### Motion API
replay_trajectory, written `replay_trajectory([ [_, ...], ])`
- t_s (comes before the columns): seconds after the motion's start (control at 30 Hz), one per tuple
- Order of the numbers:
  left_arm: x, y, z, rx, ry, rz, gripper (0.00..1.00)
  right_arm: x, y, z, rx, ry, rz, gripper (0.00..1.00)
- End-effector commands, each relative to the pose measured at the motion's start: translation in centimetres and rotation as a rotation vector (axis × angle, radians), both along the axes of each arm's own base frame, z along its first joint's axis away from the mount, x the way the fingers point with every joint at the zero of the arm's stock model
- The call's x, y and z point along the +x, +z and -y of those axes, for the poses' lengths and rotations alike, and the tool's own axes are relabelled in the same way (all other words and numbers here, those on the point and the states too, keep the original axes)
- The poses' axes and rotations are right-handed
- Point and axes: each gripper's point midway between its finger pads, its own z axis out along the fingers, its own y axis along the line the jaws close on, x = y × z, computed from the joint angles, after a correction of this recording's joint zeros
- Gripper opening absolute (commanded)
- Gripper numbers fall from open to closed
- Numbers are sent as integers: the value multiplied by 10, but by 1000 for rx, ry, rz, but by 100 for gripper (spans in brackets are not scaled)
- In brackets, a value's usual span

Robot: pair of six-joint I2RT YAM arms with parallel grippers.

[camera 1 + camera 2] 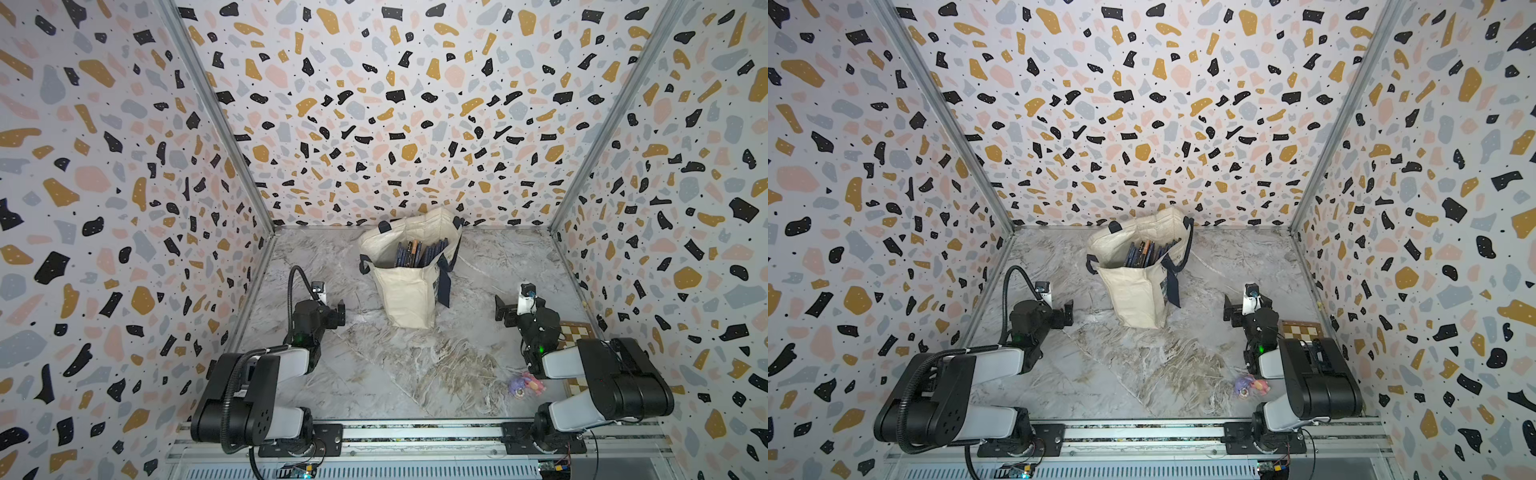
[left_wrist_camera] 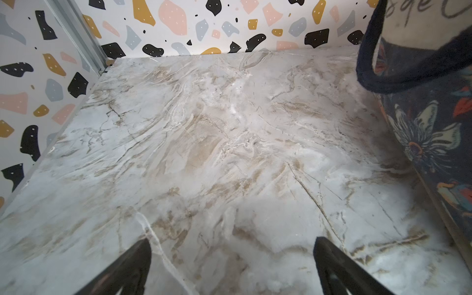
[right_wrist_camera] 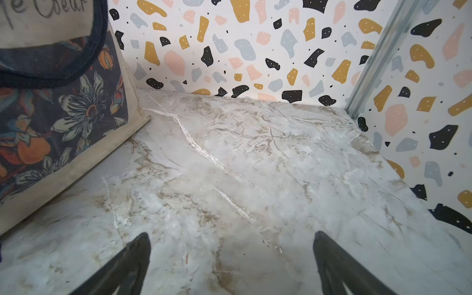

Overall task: Take out the books from the canvas bag
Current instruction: Adjust the canvas bag at the center of the board.

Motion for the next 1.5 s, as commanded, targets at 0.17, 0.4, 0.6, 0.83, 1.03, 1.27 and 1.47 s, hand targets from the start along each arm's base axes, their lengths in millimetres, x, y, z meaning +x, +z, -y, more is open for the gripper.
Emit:
replay_trajectory([
  [0.17, 7, 16, 0, 4, -5, 53, 99, 6, 13, 0, -4, -1, 36, 99],
  [0.4, 7, 16, 0, 4, -5, 53, 99, 5, 13, 0, -3, -1, 36, 99],
  [0.6, 7, 16, 0, 4, -5, 53, 99, 6, 13, -1, -3, 0, 36, 99],
  [0.83, 7, 16, 0, 4, -6, 53, 99, 6, 13, 0, -2, -1, 37, 99],
  [1.03, 7, 16, 0, 4, -5, 54, 99, 14, 82, -10, -17, -14, 52, 99],
  [1.27, 7, 16, -2, -1, 2, 54, 99, -13, 167, -29, 124, 4, 142, 99],
  [1.47, 7, 16, -3, -11, -3, 51, 99, -9, 168, -34, 473, 53, 35, 99],
])
